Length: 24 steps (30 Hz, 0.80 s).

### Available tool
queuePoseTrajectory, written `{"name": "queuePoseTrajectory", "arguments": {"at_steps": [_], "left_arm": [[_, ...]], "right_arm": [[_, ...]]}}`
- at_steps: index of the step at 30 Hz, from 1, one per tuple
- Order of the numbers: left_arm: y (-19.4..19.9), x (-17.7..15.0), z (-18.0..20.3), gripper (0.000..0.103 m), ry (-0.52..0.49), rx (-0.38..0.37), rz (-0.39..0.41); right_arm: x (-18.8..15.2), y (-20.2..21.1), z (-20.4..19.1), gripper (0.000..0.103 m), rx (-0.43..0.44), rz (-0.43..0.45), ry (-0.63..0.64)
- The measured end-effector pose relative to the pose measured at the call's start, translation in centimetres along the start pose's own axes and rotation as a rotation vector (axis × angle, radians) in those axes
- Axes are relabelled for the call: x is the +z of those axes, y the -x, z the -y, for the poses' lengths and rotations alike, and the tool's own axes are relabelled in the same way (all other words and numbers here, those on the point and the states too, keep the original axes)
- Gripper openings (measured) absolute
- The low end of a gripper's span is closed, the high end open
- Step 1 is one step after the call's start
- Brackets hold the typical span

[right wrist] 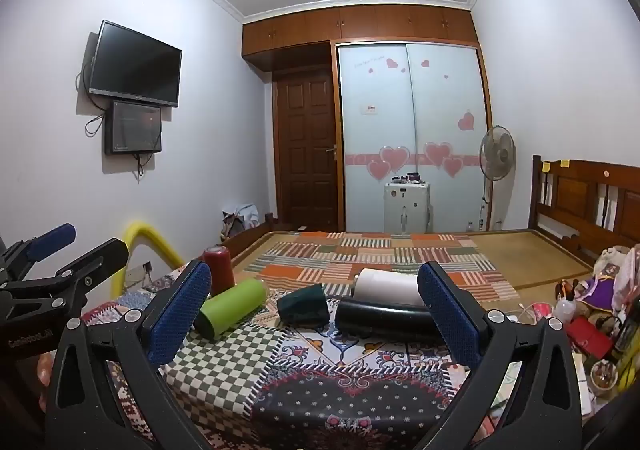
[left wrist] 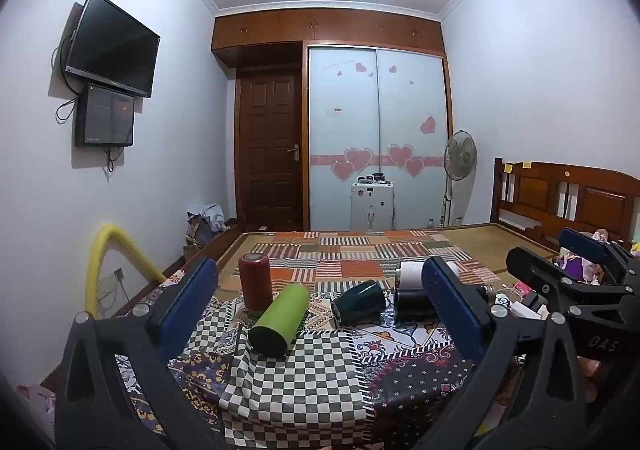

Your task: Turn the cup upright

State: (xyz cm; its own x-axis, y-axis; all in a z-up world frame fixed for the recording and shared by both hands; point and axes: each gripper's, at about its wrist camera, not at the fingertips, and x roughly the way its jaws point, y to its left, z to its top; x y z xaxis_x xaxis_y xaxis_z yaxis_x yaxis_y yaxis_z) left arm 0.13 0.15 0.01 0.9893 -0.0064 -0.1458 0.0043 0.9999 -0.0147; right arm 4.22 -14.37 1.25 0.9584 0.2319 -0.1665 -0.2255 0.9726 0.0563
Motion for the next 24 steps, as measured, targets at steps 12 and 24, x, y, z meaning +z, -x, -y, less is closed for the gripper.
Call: {"name": "queuePoseTrajectory", "arguments": {"at_steps": [12,24], "left_arm": [[-0.28,0.09,-0.13,0.103,-0.008,-0.001,0.012],[0.54,0.15,0.18,0.103,-0.01,0.001,0.031]], "right_arm": [[-0.01,0.18,0.14,0.103,0.0,0.002,-0.002],[0.75,0.94,0.06,0.103,-0.003,0.011,0.001]]}}
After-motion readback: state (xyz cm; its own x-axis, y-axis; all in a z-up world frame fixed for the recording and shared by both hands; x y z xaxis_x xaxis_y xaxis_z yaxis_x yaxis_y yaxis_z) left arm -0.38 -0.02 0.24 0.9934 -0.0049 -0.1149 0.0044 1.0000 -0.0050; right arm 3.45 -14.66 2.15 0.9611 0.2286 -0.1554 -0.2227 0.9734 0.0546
